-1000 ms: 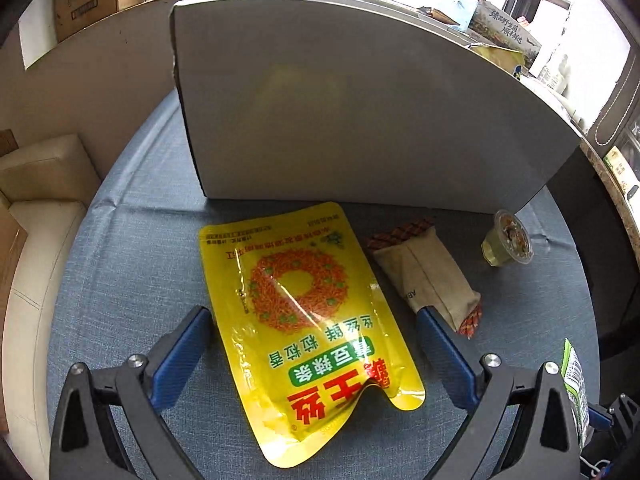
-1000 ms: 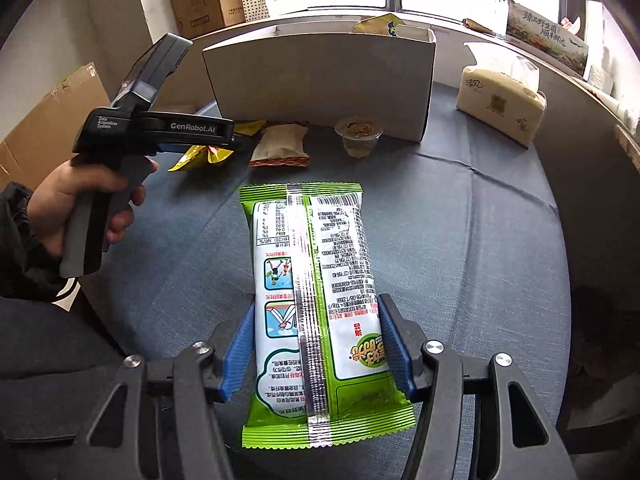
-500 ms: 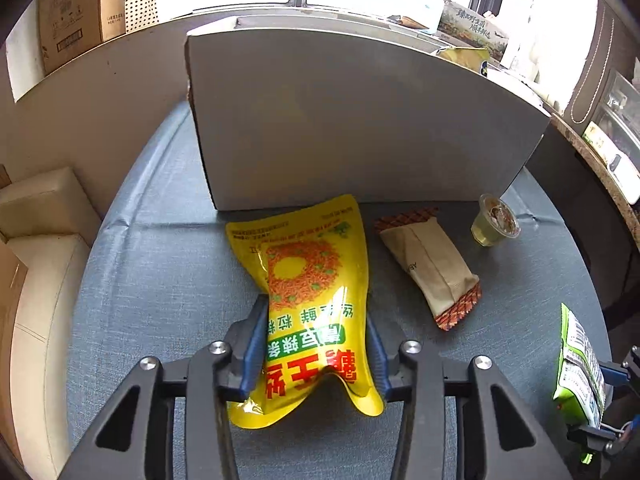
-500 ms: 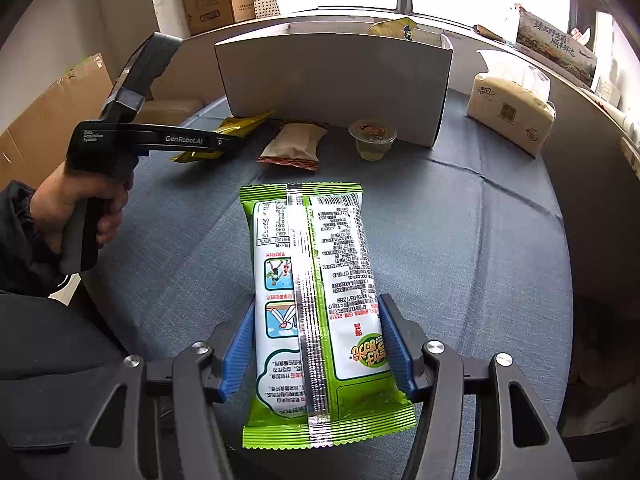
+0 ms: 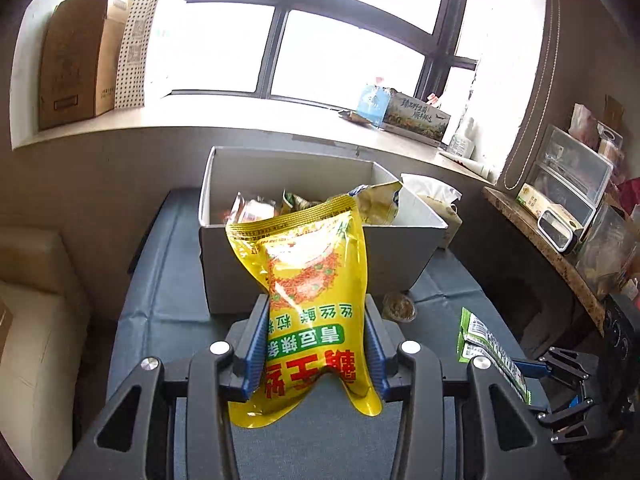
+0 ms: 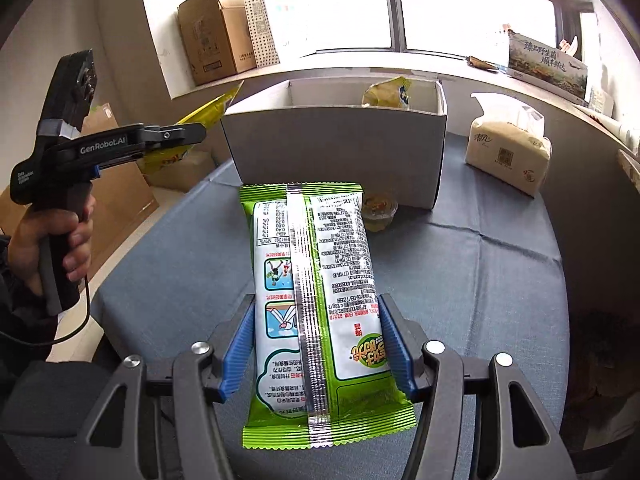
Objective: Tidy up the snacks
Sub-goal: 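Lower both packets into the white box and open both grippers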
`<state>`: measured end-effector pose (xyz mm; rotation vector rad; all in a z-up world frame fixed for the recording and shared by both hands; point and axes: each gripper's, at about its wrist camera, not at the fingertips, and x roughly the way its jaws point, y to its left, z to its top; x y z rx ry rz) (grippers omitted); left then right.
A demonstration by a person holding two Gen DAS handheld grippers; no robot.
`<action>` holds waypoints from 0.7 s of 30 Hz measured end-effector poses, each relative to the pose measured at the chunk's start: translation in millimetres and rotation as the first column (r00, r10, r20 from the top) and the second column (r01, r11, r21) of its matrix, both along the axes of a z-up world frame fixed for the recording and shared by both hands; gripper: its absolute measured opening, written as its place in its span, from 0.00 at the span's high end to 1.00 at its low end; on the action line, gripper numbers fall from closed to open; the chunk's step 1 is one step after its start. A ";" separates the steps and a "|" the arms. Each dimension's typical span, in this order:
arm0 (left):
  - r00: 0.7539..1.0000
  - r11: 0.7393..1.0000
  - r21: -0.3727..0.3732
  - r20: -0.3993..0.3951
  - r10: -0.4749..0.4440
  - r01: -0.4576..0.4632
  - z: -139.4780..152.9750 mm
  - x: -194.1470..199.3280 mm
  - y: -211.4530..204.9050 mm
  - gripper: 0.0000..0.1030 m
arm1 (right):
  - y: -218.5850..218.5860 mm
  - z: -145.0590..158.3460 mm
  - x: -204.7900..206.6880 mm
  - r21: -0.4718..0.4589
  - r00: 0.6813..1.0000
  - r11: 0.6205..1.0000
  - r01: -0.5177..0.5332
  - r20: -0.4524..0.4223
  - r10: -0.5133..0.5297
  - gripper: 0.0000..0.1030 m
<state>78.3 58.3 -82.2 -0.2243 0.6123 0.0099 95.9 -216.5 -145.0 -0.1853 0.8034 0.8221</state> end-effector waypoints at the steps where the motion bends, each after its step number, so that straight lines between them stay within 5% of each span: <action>1: 1.000 1.000 0.019 0.023 -0.006 0.006 8.3 2.1 -2.0 0.55 | 0.4 6.7 3.6 0.026 1.000 1.000 0.006 0.007 -0.006 0.39; 13: 0.992 0.997 0.071 0.118 -0.042 0.034 83.5 101.6 16.3 0.55 | 52.8 107.3 102.5 0.253 0.991 0.967 0.029 0.120 -0.061 0.39; 21: 1.000 1.000 0.014 0.012 0.004 -0.004 70.9 183.1 43.4 0.55 | 103.5 115.3 204.9 0.280 0.984 0.945 0.171 -0.004 -0.177 0.39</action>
